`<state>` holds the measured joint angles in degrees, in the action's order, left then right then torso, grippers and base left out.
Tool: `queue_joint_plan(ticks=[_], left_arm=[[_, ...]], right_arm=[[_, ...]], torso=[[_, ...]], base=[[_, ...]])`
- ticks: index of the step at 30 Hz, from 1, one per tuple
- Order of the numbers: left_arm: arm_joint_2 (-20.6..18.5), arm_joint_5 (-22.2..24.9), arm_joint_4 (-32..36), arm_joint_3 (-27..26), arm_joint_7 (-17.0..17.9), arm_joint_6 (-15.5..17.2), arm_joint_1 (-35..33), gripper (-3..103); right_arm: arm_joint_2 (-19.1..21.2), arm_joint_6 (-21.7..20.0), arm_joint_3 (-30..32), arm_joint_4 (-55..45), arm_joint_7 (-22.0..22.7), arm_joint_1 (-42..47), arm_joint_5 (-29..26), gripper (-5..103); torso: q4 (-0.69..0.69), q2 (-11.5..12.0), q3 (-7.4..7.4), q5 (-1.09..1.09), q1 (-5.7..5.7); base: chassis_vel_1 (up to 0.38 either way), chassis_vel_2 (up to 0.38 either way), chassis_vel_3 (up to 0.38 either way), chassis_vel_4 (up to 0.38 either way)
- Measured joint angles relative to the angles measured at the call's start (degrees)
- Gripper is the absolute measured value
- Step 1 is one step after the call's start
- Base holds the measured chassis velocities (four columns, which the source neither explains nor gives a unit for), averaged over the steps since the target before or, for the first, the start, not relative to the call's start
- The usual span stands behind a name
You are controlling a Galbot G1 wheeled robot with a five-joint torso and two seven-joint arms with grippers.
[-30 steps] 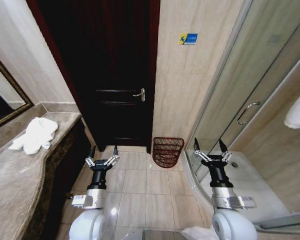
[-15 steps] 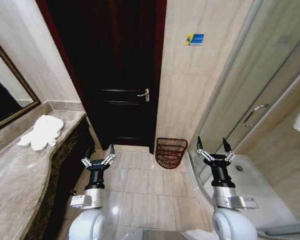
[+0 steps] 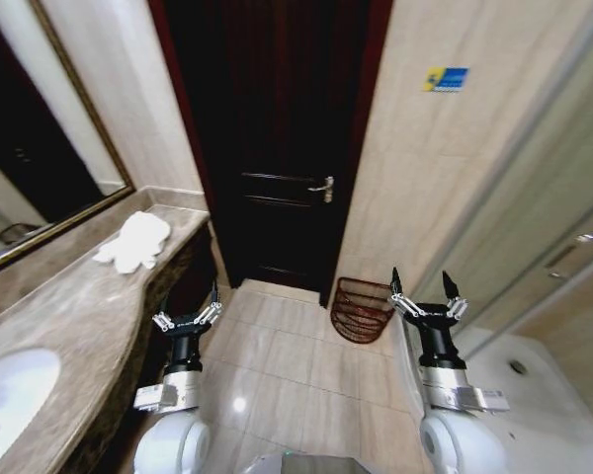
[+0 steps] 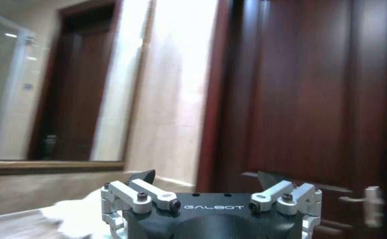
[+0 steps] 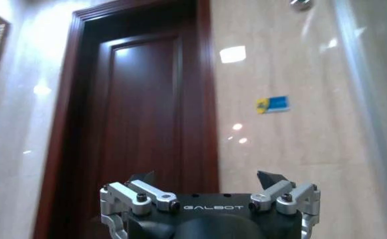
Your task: Discard the used towel into the hamper.
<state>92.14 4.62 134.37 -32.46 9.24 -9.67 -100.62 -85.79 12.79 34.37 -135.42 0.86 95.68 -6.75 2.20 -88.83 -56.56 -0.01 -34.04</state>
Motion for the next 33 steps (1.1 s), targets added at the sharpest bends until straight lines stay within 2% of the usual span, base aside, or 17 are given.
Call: queue_joint_plan(ticks=[12,15,16,21,24,25,27,31,33], left_arm=[[0.0,-1.06,-0.42,0.23,0.89,1.0,0.06,100],[0.0,-0.79,-0.47,0.14,0.89,0.47,0.1,100],[0.0,-0.6,-0.51,0.02,0.89,0.13,0.09,103],[0.0,-0.38,-0.46,-0.24,0.77,-0.55,0.07,100],[0.0,-1.61,-0.95,-0.91,0.46,-2.24,0.21,100],[0.0,-3.87,-1.8,-1.52,0.54,-3.51,0.31,100],[0.0,-5.66,-2.16,-1.56,1.37,-3.65,0.19,100],[0.0,-6.15,-2.13,-1.35,1.54,-3.53,0.03,100],[0.0,-6.15,-1.85,-1.27,0.0,-3.54,-0.14,100]], right_arm=[[0.61,-0.27,0.16,0.71,0.17,-0.87,0.14,100],[0.54,-0.24,0.06,0.7,0.08,-0.82,0.13,100],[0.48,-0.21,0.04,0.62,-0.1,-0.72,0.09,100],[0.5,-0.23,0.01,0.29,-0.47,-0.46,0.01,100],[0.54,-0.23,0.04,0.19,-0.86,-0.44,-0.23,100],[0.5,0.46,0.25,0.38,-2.0,-0.53,-0.6,100],[0.2,0.91,0.33,0.52,-2.86,-0.37,-0.59,100],[-0.19,0.89,0.16,0.42,-3.09,-0.08,-0.56,100],[-0.33,0.73,0.07,0.31,-3.13,-0.09,-0.5,100]], torso=[[0.0,0.0,0.0,0.01,0.0],[0.0,0.0,0.0,0.01,0.0],[0.0,0.0,0.0,0.0,0.0],[0.01,0.0,0.0,0.0,0.0],[0.01,0.0,0.0,0.0,0.0],[0.01,0.0,0.0,0.0,0.0],[0.0,0.0,0.0,-0.01,0.0],[-0.01,0.0,0.0,0.0,0.0],[-0.02,0.0,0.0,0.01,0.0]], base=[[0.124,0.127,0.129,0.121],[0.128,0.129,0.109,0.132],[0.111,0.142,0.129,0.126],[0.116,0.137,0.129,0.125],[0.104,0.106,0.104,0.114],[0.037,0.065,0.084,0.071],[0.018,0.032,0.011,0.019],[0.0,0.0,0.0,0.0],[0.0,0.0,0.0,0.0]])
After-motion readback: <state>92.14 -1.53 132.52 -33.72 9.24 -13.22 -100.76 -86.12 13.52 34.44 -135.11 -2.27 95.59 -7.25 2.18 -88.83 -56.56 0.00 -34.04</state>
